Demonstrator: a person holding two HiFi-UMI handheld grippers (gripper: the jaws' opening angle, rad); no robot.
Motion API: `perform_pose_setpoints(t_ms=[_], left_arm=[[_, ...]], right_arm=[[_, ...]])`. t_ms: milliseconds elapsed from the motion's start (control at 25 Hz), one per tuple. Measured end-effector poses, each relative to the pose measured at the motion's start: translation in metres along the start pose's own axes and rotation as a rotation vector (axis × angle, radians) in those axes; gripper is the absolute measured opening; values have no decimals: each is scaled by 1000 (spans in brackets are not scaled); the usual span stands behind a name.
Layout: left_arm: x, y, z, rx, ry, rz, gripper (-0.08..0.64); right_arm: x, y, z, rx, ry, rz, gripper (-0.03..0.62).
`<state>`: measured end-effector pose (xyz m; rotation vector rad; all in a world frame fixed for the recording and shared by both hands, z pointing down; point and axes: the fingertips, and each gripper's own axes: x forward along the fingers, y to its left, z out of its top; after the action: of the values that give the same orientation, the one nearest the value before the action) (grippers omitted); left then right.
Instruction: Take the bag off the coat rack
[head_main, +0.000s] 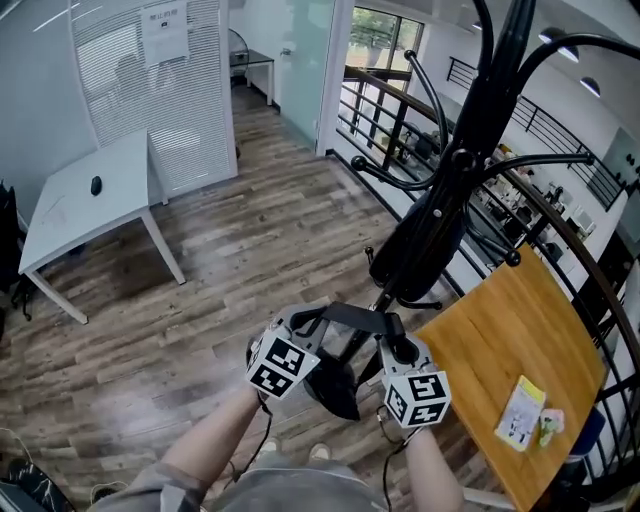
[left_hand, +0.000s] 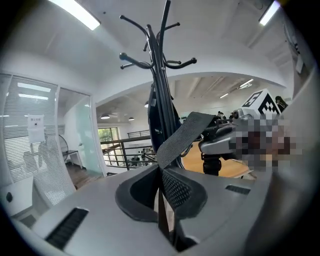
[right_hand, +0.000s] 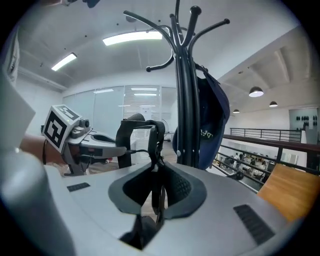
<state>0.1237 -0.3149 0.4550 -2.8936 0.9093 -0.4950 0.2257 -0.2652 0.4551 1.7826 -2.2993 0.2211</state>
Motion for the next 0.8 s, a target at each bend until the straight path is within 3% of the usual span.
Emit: perform_pose_setpoints(t_ms=[400, 800], left_arm=[[-87, 4, 59, -43, -62, 182, 16], [-188, 10, 68, -47, -41, 419, 15]], right_arm=[[-39, 55, 69, -75, -81, 260, 66], [-57, 133, 97, -98, -131, 566, 66]])
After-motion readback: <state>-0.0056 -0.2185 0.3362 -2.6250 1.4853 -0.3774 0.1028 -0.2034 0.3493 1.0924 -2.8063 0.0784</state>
